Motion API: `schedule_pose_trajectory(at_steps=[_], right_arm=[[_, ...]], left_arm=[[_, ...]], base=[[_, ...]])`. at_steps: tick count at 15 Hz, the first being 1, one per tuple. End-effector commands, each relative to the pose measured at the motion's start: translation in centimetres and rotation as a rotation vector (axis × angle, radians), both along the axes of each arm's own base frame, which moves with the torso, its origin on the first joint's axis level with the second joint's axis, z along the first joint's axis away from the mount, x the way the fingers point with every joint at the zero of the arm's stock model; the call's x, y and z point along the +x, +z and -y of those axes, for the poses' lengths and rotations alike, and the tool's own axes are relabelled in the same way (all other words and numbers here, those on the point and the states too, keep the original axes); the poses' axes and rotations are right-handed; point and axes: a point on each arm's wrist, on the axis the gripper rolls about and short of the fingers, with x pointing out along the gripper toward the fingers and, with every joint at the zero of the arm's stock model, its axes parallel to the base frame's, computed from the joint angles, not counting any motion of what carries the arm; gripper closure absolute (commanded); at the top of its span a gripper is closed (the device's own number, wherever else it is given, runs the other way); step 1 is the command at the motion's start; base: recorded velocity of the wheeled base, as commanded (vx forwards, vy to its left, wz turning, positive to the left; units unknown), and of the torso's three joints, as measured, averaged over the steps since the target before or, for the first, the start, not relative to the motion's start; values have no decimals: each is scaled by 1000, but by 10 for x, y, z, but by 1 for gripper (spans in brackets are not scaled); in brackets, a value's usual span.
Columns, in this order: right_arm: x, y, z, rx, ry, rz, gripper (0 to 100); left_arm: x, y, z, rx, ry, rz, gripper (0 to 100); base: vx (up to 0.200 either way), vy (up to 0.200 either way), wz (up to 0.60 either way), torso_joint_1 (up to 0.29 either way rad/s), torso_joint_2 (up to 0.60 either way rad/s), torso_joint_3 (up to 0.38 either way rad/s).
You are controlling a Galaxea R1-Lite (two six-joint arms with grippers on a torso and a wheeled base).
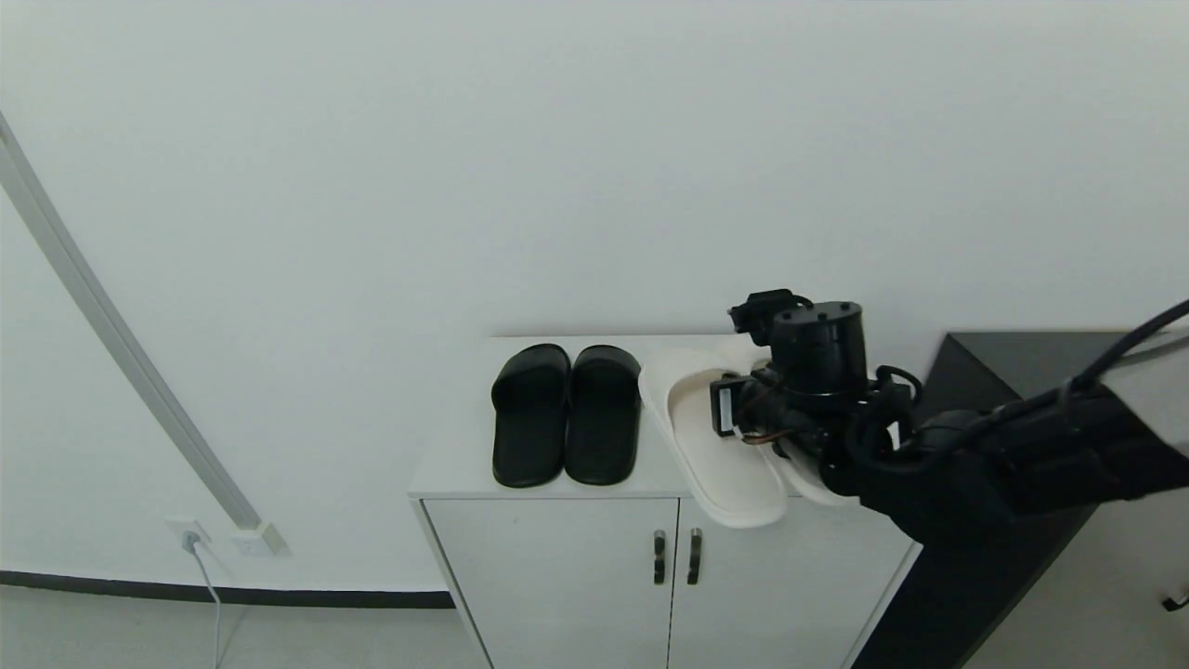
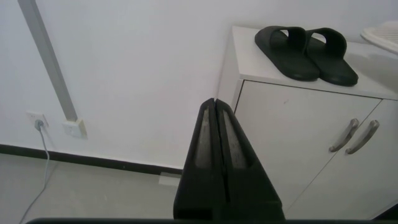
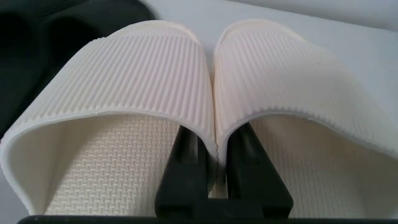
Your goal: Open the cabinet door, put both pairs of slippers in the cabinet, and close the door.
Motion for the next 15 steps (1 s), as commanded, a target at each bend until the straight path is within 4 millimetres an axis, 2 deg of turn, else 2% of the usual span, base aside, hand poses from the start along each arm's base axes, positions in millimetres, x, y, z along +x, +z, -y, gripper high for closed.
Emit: schedule_pose_trajectory(at_steps=[1,4,6,8,11,15], right_arm=[[-59,29,27,49,188,18,100],[-91,31,46,73,351,-12,100],[-115,24,63,81,489,-56,100],[-121,14,67,47,523,-79,100],[-122,12,65,35,537,-83,100],[-125,8,65,28,543,-97,100]], left_arm=[[0,0,0,-1,1,0,100],[0,0,0,-1,1,0,100],[0,0,0,-1,1,0,100],[0,0,0,-2,1,-1,100],[0,0,0,-2,-1,-1,100],[0,0,0,-2,-1,-1,100]], base=[[0,0,0,0,0,0],[0,0,0,0,0,0],[0,0,0,0,0,0],[0,0,0,0,0,0],[0,0,0,0,0,0],[-200,0,0,6,5,5]])
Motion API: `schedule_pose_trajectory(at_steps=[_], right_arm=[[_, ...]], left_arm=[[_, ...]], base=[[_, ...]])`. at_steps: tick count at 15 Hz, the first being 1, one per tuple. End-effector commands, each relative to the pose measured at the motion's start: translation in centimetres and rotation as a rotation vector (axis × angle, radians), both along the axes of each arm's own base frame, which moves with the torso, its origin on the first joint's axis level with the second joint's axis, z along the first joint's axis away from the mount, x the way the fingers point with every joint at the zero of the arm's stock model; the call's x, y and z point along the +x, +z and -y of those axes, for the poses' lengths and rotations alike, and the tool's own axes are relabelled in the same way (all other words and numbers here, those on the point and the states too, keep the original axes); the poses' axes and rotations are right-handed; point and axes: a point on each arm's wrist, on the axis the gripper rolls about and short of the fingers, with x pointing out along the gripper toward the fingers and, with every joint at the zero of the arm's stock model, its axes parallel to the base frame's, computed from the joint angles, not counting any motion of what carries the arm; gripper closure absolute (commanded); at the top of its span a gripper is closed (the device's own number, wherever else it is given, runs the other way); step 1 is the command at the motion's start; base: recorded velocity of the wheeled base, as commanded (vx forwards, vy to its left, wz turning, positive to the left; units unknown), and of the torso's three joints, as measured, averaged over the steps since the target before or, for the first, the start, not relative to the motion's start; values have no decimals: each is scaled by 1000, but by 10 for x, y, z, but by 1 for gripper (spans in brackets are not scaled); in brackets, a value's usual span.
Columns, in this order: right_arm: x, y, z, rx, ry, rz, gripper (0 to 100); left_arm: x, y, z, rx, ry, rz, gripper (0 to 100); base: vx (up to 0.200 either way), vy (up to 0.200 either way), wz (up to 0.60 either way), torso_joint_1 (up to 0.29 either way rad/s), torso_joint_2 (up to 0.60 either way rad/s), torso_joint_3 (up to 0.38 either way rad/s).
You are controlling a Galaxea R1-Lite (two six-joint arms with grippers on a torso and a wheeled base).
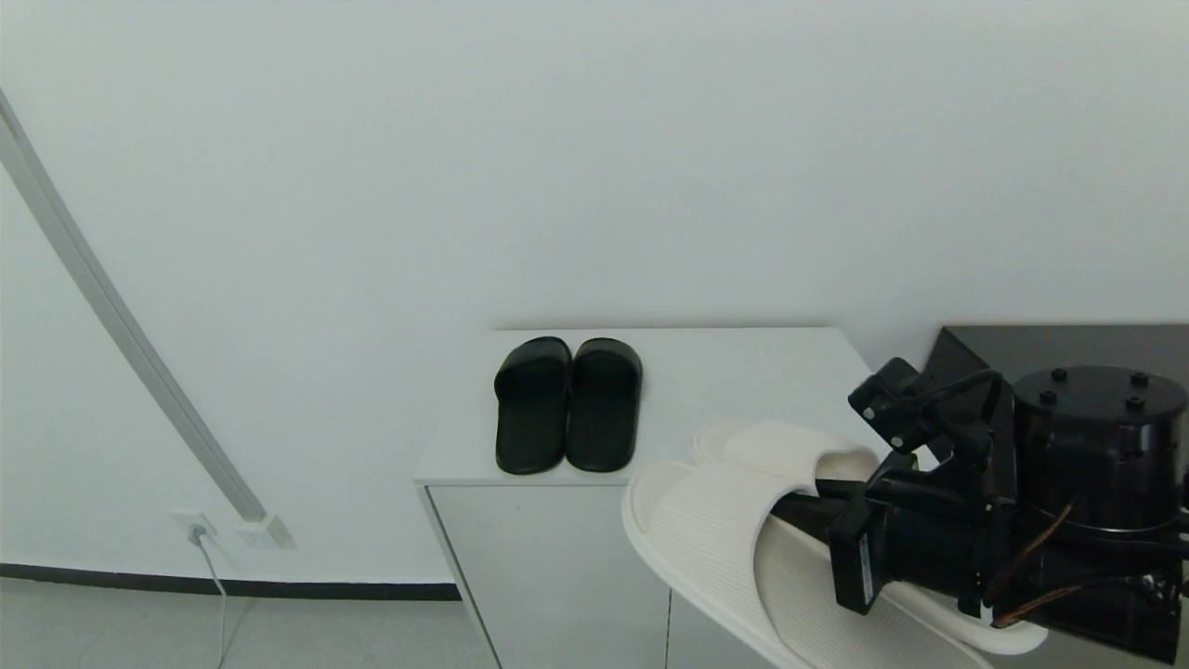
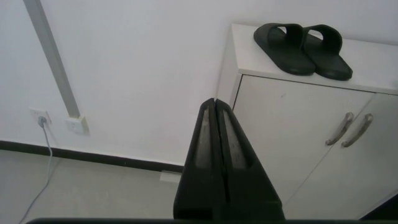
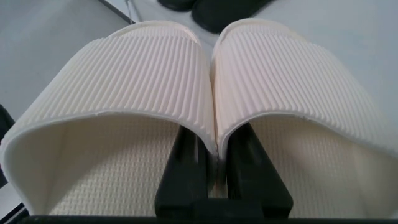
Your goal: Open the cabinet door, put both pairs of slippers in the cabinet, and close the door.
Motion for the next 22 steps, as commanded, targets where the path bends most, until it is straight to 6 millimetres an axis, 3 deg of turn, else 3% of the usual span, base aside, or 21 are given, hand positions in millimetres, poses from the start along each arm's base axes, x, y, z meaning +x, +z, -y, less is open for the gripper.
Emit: schedule_pose_trajectory(at_steps=[1,18,22], right_arm=[[-1,-2,1,-4,2,-3,100],[-1,-14,0,-51,18,-18,100],[-2,-15,1,-53,17,-18,100]], left_arm=[[0,0,0,-1,1,-2,100],[0,0,0,7,1,0,100],[0,0,0,7,-3,-1,100]], base=[[-200,0,0,-2,-2,7],[0,0,0,0,0,0],[0,0,0,-133,311,175]])
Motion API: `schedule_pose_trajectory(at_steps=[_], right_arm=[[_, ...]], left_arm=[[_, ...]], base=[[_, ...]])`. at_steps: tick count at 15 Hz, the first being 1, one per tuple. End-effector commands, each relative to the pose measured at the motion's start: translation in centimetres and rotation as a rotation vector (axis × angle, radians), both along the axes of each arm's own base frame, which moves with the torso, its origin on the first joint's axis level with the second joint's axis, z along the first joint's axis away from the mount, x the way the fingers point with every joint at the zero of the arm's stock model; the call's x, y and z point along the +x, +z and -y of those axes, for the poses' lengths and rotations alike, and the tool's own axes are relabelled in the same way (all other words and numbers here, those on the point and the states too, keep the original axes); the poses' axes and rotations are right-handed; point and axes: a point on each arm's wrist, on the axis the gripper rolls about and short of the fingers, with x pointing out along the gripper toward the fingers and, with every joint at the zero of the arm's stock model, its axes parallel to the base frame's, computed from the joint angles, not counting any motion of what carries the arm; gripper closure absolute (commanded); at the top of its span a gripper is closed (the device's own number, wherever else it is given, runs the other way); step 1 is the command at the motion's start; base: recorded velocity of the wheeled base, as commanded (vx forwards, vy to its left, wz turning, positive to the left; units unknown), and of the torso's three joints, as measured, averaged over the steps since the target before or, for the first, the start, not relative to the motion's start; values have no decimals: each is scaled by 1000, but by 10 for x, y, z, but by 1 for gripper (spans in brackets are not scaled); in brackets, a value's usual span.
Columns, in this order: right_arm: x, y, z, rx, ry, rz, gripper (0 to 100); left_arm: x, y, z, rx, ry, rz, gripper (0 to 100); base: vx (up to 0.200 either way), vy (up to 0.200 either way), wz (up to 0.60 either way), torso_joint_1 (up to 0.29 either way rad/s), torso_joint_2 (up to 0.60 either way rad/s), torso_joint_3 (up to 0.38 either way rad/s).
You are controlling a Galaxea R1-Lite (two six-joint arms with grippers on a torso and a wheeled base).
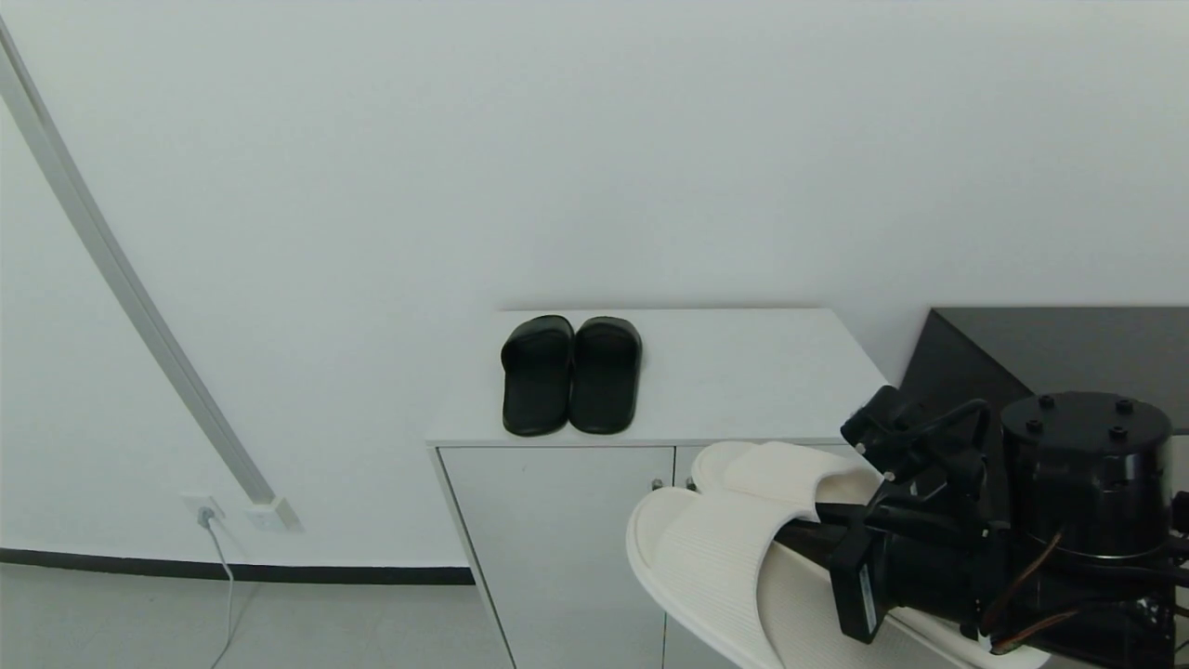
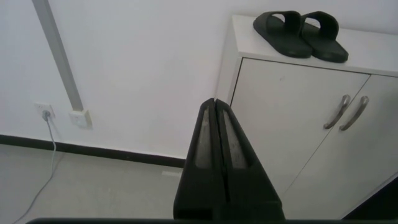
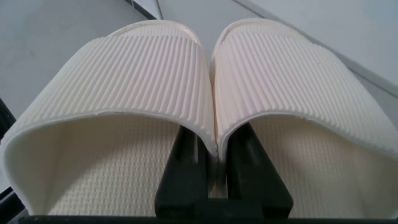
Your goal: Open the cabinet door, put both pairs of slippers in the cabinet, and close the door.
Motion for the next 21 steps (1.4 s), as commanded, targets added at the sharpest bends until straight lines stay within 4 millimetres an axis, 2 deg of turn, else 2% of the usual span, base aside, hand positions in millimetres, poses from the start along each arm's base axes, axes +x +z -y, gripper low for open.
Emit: schedule_pose_trajectory(at_steps=[1,2,21], right_arm=[[0,-1,0,-3,1,-1,100],[-1,-1,1,-3,2,-1,100],[3,-15,-3,-23,-2,-6,100]], left_arm=[[0,0,0,2,-1,-1,100],[0,0,0,-1,-1,-1,0],[0,0,0,2,-1,0,0]], base=[[0,0,0,-173,383,212],[0,0,0,-173,408,217],[0,0,0,-200,513,311]])
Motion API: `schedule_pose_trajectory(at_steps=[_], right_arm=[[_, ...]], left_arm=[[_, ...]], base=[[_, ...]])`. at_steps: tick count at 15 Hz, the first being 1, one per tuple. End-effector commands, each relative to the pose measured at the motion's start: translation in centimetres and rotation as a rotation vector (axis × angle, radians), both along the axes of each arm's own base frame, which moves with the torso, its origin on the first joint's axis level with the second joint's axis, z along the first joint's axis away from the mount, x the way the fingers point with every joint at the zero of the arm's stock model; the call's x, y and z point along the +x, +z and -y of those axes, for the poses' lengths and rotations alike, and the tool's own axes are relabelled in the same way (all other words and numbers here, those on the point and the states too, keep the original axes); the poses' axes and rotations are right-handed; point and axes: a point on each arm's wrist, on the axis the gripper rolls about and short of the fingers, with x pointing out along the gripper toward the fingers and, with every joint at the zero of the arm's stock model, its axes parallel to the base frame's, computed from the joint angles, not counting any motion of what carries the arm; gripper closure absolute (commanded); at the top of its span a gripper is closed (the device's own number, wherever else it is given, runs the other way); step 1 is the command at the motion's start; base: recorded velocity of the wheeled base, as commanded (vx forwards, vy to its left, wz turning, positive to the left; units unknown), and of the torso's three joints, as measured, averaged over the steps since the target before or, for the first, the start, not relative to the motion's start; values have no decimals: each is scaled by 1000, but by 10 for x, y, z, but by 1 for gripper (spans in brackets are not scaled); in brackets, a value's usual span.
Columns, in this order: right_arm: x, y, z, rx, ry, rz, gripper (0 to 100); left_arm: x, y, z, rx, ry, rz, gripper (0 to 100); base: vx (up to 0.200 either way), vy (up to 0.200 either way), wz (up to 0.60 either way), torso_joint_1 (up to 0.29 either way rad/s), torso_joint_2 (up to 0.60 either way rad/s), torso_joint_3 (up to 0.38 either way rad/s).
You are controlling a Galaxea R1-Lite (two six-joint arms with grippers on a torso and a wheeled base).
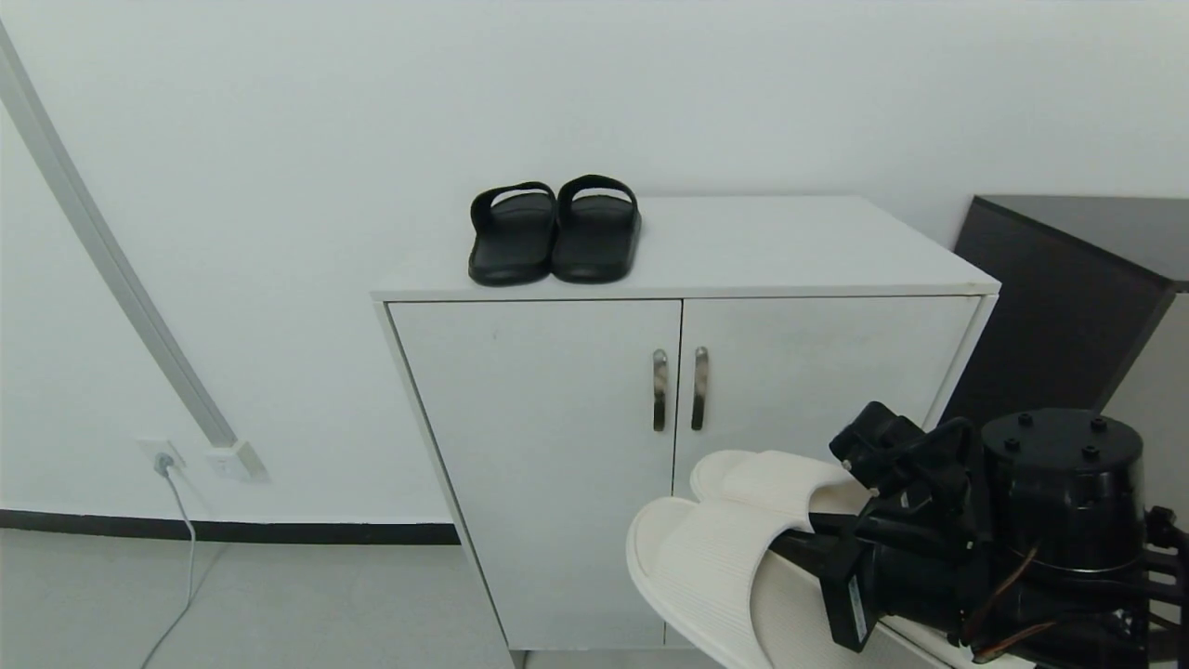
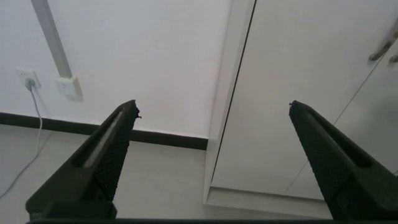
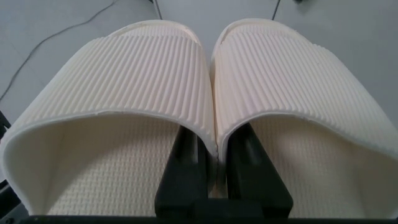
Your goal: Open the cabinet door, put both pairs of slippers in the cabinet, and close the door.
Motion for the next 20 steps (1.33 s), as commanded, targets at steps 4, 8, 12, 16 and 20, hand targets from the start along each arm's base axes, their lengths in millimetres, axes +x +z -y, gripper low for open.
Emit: schedule_pose_trajectory(at_steps=[4,8,12,16,20], right_arm=[[0,-5,-1,-4,2,-4,100],[-1,-7,-1,-8,8,-8,100],[-2,-9,-1,-12,10,-13,100],[-2,-11,-1,-23,16,-15,100],[-2,-10,-1,-12,19,-6,100]], left_arm=[[0,0,0,-1,0,-1,0],[0,0,0,2,-7,-2,0],[3,1,1,14,-30,-38,0],[7,4,1,38,-66,-89,0],[21,71,5,-6,-216,-81,0]], base=[[0,0,0,-133,469,337],[0,0,0,-95,456,361],[0,0,0,-29,432,394],[0,0,0,2,135,122],[0,0,0,0,0,0]])
